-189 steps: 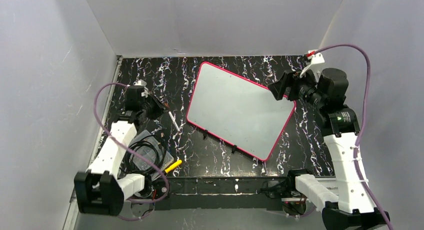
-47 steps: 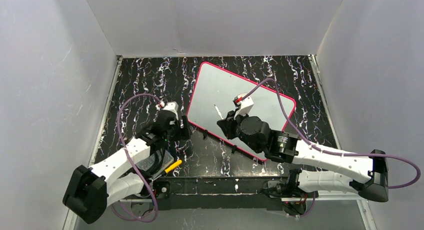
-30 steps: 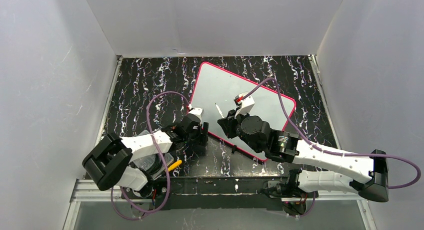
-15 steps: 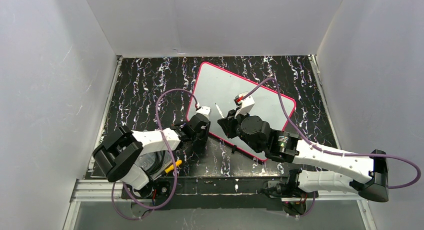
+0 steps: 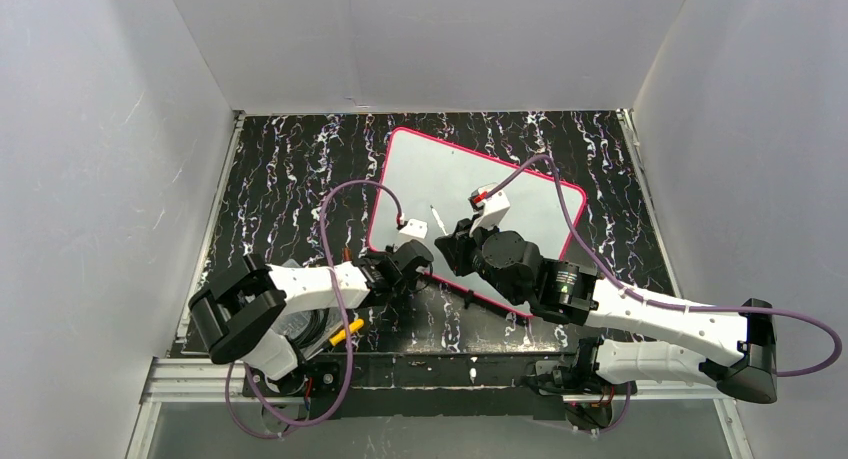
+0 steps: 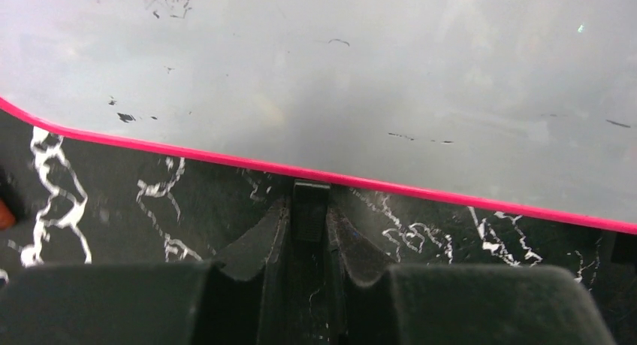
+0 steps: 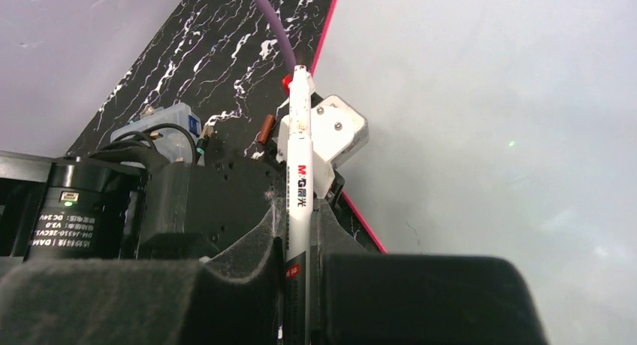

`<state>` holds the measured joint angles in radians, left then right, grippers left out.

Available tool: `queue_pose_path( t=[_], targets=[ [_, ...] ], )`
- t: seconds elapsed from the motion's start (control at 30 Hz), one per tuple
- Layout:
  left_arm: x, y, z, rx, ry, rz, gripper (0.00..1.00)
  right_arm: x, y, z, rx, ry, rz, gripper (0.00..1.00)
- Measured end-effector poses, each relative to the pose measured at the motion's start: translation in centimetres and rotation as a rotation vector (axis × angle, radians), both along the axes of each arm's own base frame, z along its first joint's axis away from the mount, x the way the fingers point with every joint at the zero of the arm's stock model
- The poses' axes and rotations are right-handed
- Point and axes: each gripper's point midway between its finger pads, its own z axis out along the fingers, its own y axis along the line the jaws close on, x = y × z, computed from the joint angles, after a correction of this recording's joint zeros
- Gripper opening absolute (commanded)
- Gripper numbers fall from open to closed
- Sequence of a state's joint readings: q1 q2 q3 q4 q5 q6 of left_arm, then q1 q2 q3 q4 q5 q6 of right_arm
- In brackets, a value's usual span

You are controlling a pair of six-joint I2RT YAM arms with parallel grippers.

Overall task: Write a sentence on the whiteboard
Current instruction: Adjust the whiteboard stand at the center of the board.

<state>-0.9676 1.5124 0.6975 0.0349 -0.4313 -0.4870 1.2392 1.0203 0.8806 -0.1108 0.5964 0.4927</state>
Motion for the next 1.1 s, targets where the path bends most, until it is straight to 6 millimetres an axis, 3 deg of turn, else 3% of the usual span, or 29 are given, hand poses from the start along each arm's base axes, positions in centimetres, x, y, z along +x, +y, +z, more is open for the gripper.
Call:
queue_pose_path(
  t=[0.27,0.43,0.67,1.0,1.1],
  targets=[
    [-1.8,3.3,0.2,0.055,0.014,0.210,0.00,0.0,0.0,0.1,0.008,0.003,-0.005,0.01],
    [-2.8,4.2,0.6,0.071,0.016,0.303,0.00,0.0,-0.2,0.6,0.023,0.000,-0.007,0.01],
    [-3.3,3.4,1.3,0.028,0.035,0.373,0.00,-0.1,-0.3,0.8,0.037,0.003,-0.009,0.01],
    [-4.0,1.1,0.1,0.047,0.070,0.394,0.00,-0.1,-0.7,1.1,0.049,0.003,-0.018,0.01],
    [-4.3,0.9,-0.1,0.048,0.080,0.398,0.12,-0.1,-0.7,1.2,0.049,0.002,-0.023,0.01]
  ],
)
